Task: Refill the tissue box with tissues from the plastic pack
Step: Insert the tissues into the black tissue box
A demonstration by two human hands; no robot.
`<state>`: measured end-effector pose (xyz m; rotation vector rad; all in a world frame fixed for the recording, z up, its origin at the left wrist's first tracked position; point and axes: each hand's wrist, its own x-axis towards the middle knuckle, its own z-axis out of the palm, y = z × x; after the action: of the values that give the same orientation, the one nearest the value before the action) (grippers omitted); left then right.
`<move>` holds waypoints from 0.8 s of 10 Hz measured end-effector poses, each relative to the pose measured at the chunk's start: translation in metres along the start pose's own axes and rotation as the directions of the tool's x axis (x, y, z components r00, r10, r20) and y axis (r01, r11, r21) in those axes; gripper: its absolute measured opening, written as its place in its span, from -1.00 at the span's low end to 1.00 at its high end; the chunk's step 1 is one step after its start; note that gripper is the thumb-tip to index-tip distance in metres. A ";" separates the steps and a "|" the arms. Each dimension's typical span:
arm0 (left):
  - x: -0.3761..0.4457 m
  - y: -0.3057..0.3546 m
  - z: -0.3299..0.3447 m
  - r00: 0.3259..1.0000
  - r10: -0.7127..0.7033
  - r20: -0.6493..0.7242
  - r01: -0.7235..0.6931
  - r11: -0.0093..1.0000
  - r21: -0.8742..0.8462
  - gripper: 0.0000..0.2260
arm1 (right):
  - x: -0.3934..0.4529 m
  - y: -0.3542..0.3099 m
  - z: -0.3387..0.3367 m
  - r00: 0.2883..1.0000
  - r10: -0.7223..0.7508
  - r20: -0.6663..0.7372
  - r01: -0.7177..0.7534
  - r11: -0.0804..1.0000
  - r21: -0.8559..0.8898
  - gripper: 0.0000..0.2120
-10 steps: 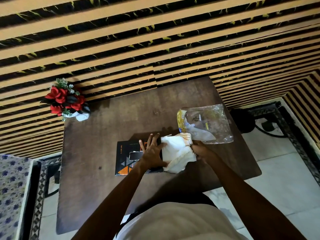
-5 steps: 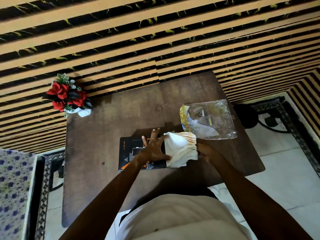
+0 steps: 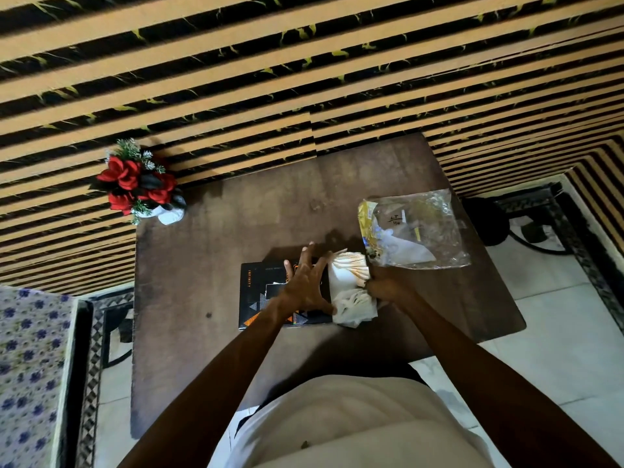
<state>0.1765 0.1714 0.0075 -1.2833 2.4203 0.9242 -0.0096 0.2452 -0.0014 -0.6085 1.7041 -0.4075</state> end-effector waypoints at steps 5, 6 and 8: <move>-0.016 -0.005 0.014 0.957 0.051 -0.286 -0.081 0.992 -0.093 -0.85 | 0.006 0.017 0.008 0.985 0.033 0.171 -0.091 0.935 0.343 -0.62; -0.016 0.004 0.016 0.953 0.062 -0.296 -0.057 0.998 0.026 -0.81 | 0.002 0.015 0.005 0.983 0.028 0.184 -0.091 0.934 0.347 -0.66; -0.006 0.019 0.019 1.000 -0.026 -0.010 0.028 0.943 0.333 -0.14 | 0.023 0.017 0.021 0.903 0.321 -0.286 -0.229 0.923 0.310 -0.74</move>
<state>0.1629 0.1955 0.0038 -1.1894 2.4226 0.4735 0.0044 0.2466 -0.0342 -0.0908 1.9792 -0.5482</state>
